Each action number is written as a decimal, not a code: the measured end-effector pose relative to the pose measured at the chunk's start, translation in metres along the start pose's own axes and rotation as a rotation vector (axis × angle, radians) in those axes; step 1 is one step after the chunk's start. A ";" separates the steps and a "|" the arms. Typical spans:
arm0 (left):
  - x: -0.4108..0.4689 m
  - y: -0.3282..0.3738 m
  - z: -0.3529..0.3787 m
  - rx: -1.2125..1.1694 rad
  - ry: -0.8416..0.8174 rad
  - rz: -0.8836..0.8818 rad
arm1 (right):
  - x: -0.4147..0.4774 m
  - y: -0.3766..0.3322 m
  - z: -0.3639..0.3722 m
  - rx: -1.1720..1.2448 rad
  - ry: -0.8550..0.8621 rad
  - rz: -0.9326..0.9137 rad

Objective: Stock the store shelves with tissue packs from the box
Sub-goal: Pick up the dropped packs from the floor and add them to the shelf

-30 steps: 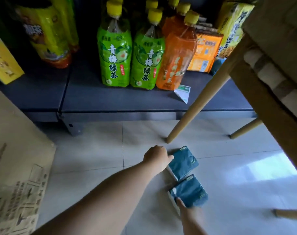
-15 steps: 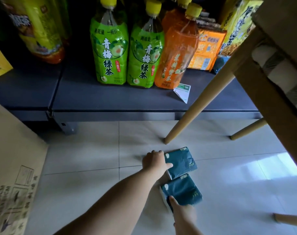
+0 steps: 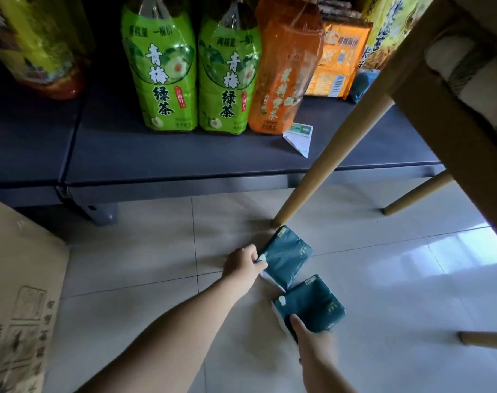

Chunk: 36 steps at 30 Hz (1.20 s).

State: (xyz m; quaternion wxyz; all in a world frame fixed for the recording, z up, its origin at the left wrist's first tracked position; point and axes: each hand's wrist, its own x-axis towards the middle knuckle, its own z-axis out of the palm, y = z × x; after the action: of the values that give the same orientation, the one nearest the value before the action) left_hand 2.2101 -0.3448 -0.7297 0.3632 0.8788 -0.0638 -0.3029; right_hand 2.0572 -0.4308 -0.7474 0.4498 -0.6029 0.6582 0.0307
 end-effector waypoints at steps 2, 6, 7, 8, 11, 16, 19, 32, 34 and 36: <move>-0.001 -0.010 -0.010 -0.027 0.010 -0.022 | -0.001 -0.001 -0.002 0.047 0.019 -0.006; -0.003 -0.030 -0.036 -0.174 0.025 -0.108 | -0.006 -0.011 -0.006 0.113 0.017 -0.004; -0.004 -0.034 -0.042 -0.224 0.022 -0.138 | -0.010 -0.013 -0.006 0.139 0.000 0.001; -0.005 -0.037 -0.047 -0.293 0.015 -0.164 | -0.013 -0.015 -0.005 0.165 -0.020 0.000; -0.009 -0.047 -0.059 -0.596 -0.013 -0.244 | -0.021 -0.020 -0.002 0.188 -0.048 -0.021; -0.019 -0.054 -0.077 -0.828 -0.099 -0.274 | -0.031 -0.023 0.002 0.214 -0.089 -0.047; -0.031 -0.049 -0.088 -0.863 -0.110 -0.247 | -0.038 -0.033 -0.003 0.230 -0.102 -0.095; -0.223 -0.043 -0.128 -1.039 0.198 -0.514 | -0.198 -0.024 -0.076 0.279 -0.238 -0.040; -0.261 -0.037 -0.136 -1.069 0.208 -0.538 | -0.229 -0.019 -0.096 0.253 -0.245 -0.048; -0.298 -0.025 -0.147 -1.058 0.201 -0.540 | -0.260 -0.014 -0.121 0.227 -0.241 -0.040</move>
State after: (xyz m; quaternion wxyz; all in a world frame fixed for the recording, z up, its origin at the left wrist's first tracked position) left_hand 2.0516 -0.1393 -0.5208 0.6655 0.5883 0.3557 -0.2907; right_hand 1.9673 -0.3057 -0.5050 0.5912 -0.5532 0.5865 0.0190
